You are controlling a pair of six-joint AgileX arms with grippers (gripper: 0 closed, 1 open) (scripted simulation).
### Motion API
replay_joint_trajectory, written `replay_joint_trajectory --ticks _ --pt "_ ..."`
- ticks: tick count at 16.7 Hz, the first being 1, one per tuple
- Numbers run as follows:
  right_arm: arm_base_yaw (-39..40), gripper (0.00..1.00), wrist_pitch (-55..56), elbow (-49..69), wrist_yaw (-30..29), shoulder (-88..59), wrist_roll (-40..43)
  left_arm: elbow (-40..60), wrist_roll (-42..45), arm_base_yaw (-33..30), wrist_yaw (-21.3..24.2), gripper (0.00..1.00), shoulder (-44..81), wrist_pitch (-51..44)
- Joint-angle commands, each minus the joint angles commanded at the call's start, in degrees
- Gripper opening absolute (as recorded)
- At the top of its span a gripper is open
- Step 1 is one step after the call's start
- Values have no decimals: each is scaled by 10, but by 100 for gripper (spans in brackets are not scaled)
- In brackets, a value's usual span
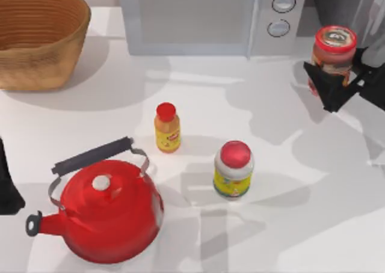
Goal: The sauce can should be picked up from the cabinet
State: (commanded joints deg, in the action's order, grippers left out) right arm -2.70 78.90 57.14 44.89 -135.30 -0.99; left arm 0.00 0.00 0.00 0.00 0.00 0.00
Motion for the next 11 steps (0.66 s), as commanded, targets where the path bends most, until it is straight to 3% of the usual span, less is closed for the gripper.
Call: replay_joint_trajectory --ticks 5,11 --pt "0 98 0 0 0 0 0 0 0 0 0 100 0 0" --pt "0 100 0 0 0 0 0 0 0 0 0 100 0 0"
